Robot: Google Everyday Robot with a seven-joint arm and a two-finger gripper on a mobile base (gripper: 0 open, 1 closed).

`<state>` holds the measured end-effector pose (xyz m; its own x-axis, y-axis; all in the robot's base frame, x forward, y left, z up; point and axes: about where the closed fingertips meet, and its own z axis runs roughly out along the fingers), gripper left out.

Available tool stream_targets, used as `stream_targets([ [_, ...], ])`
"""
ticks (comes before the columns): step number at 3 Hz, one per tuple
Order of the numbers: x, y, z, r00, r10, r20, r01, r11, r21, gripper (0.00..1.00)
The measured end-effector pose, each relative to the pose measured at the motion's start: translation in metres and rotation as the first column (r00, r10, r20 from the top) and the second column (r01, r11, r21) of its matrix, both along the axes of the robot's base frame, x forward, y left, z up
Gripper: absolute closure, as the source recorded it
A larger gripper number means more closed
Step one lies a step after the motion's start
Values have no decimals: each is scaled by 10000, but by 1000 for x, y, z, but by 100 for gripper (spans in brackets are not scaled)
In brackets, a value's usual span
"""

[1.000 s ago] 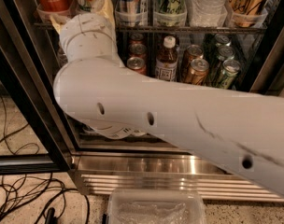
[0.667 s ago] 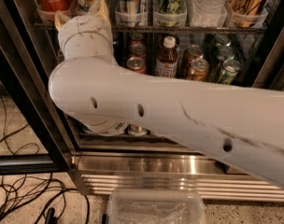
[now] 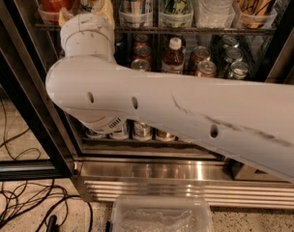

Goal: Pick 7up can from top shelf of fridge

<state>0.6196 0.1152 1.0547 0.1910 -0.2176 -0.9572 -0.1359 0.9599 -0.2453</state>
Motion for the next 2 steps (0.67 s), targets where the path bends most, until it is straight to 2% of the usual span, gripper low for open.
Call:
stream_targets([
  [2,16,-9,19,9974,-483,542,478,9988,109,34],
])
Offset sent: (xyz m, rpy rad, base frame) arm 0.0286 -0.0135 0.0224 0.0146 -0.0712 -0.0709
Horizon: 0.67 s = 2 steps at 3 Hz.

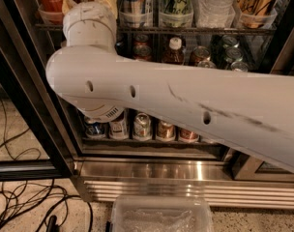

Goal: Pick 7up can from top shelf of fridge

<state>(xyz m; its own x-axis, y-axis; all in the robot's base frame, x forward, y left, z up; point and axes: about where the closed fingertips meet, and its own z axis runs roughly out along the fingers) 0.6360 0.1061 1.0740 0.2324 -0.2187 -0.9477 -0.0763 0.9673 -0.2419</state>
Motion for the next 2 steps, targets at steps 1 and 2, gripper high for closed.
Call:
stream_targets([
  [1,6,-4,6,9998,-151,119,150,9998,89,34],
  [2,12,-8,6,9996,-274,122,272,9995,152,34],
])
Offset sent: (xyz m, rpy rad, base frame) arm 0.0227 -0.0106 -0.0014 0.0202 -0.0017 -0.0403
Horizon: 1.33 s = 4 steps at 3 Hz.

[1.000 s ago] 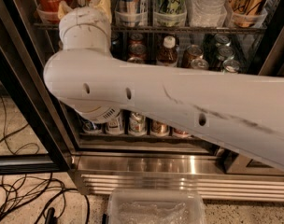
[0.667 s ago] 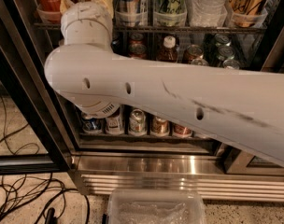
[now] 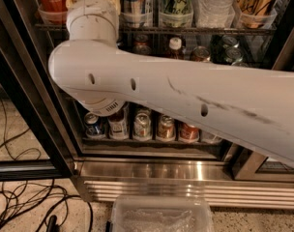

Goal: Pick 7up can from top shelf of fridge

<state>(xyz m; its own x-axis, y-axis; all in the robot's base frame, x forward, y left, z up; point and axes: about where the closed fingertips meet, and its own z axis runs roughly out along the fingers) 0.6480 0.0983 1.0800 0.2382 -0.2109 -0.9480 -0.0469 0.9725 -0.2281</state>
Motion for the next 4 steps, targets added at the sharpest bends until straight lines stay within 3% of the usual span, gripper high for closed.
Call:
stream_targets([
  [1,7,-5,-2,9999,-132,-109,133,9999,93,34],
  [4,11,-6,-5,9996,-68,-260,73,9997,216,98],
])
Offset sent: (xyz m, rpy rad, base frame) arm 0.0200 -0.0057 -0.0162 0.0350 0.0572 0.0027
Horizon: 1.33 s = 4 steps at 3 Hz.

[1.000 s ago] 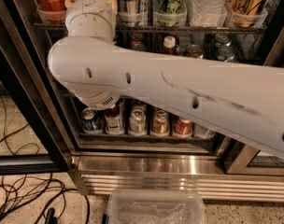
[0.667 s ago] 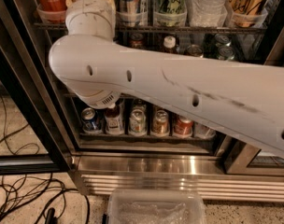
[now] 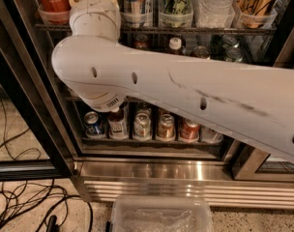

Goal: Pick 7up can from top shelf of fridge

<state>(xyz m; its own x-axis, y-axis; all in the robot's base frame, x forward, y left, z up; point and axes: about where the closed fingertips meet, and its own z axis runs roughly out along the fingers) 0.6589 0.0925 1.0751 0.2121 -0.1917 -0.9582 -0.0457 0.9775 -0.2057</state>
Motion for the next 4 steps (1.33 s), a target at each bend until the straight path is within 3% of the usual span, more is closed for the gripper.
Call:
stream_targets([
  [2,-5,-4,9,9999,133,95,-135,9998,125,100],
  [4,-23,-24,64,9909,1240,515,-1275,9893,713,100],
])
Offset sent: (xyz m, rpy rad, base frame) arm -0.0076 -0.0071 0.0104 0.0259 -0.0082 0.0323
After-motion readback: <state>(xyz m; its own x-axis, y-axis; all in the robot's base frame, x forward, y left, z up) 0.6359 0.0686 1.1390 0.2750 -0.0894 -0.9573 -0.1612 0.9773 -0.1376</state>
